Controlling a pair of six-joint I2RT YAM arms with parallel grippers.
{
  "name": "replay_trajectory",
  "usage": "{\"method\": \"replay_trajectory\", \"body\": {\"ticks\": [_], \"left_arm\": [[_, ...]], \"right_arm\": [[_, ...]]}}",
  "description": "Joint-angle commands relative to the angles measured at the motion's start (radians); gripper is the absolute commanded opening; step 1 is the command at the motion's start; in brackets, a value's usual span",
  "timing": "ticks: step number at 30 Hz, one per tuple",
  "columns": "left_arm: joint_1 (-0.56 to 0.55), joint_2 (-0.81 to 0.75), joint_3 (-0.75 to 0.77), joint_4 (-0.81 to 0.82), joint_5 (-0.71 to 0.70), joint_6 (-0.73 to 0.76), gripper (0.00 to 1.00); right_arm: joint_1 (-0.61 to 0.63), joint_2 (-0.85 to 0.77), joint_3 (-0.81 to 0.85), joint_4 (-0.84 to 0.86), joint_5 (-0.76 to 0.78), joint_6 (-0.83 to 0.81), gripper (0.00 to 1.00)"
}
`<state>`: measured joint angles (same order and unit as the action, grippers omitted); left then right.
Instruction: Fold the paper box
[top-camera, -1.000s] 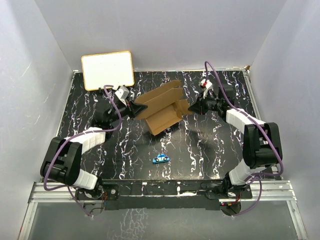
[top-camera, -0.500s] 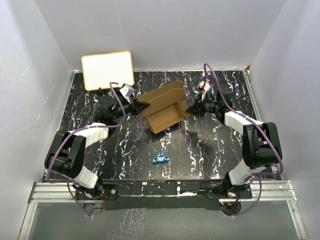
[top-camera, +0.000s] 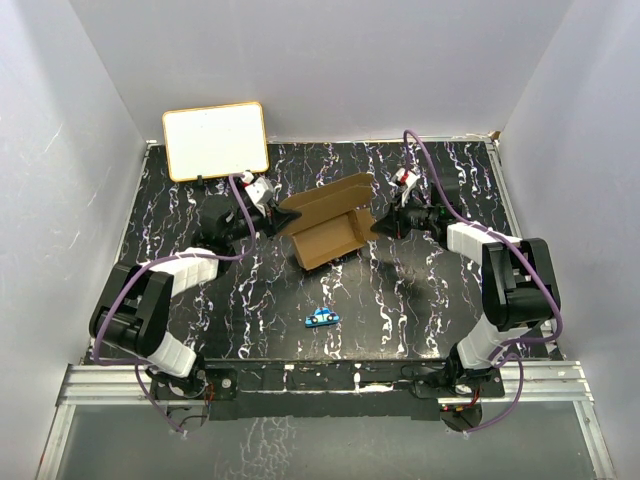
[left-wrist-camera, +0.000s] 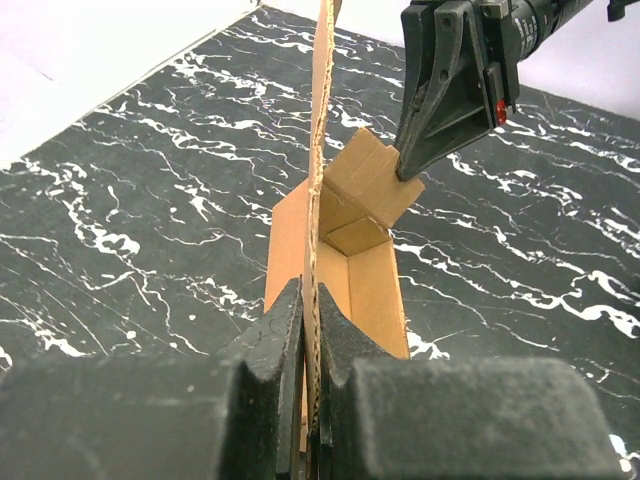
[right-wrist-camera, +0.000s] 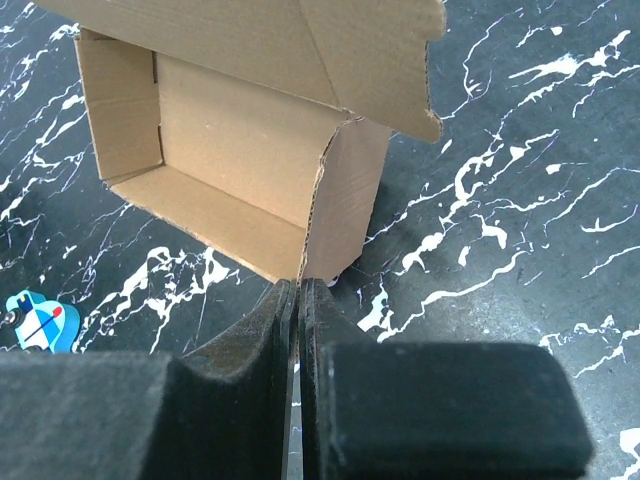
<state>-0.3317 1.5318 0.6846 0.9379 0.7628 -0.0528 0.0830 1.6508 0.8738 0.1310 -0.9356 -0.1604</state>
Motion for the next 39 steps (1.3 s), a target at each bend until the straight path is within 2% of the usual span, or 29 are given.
{"method": "replay_trajectory", "body": {"ticks": [1,7,12,18,25,39], "left_arm": [[-0.006,-0.014,0.0,0.065,0.037,0.109,0.0],[-0.006,-0.006,0.044,0.065,0.045,0.192,0.0],[-0.007,-0.043,0.033,0.037,0.033,0.259,0.0],[-0.007,-0.085,-0.034,0.018,0.035,0.287,0.0],[-0.016,-0.149,-0.145,0.111,0.012,0.239,0.0],[-0.023,-0.178,-0.177,0.081,0.035,0.244,0.0]], "right_arm": [[-0.001,0.009,-0.021,0.09,-0.047,-0.037,0.09],[0.019,0.009,-0.067,0.301,-0.032,-0.021,0.09],[0.063,0.024,-0.074,0.346,-0.008,-0.053,0.09],[0.072,0.037,-0.068,0.303,-0.003,-0.069,0.11],[0.069,0.018,-0.076,0.238,-0.006,-0.079,0.12],[0.051,0.031,-0.05,0.144,-0.033,-0.059,0.17]]}}
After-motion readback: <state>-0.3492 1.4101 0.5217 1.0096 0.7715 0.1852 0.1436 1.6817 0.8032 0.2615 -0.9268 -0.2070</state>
